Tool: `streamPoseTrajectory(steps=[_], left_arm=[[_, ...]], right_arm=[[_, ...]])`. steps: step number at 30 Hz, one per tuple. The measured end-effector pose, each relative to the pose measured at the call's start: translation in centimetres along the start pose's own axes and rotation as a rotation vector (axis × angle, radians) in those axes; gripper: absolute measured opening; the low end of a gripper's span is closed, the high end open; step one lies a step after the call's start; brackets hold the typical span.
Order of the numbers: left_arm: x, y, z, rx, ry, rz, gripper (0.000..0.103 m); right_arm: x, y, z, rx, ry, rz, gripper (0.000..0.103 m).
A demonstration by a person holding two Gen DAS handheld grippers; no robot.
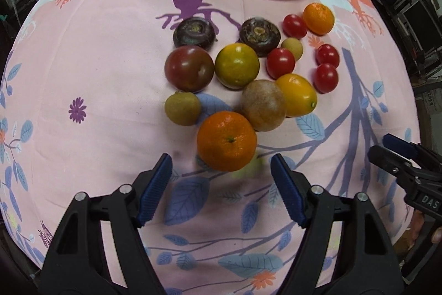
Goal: Organize fruits
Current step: 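Close left tool on the mandarin, then lift the mandarin with left tool while right tool grasps a second mandarin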
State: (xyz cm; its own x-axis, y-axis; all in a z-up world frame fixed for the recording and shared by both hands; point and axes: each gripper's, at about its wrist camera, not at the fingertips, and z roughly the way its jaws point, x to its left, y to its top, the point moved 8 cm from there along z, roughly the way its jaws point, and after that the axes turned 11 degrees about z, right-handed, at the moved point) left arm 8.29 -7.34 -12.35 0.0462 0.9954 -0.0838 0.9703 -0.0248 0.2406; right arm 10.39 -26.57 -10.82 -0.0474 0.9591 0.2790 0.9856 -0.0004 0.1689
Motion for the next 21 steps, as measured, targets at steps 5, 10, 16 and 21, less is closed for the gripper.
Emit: streamPoseTrajectory(steps=[5,10,16,21], left_arm=[[-0.2,0.6,1.0,-0.001,-0.002,0.005,0.046],[0.1,0.7,0.8,-0.019,-0.024,0.007,0.044],[0.8,0.8,-1.3,-0.074,-0.043,0.059,0.044],[2.4,0.7,-2.5,-0.085,-0.035,0.021,0.044]], right_arm=[[-0.2,-0.1,0.2,0.007,0.003,0.009,0.068],[0.4,0.0,0.6,0.015,0.009,-0.003,0.068],[0.9,2.0,1.1,-0.006,0.037,0.011,0.068],[0.9,4.9,1.2,-0.044,0.028,0.051,0.068]])
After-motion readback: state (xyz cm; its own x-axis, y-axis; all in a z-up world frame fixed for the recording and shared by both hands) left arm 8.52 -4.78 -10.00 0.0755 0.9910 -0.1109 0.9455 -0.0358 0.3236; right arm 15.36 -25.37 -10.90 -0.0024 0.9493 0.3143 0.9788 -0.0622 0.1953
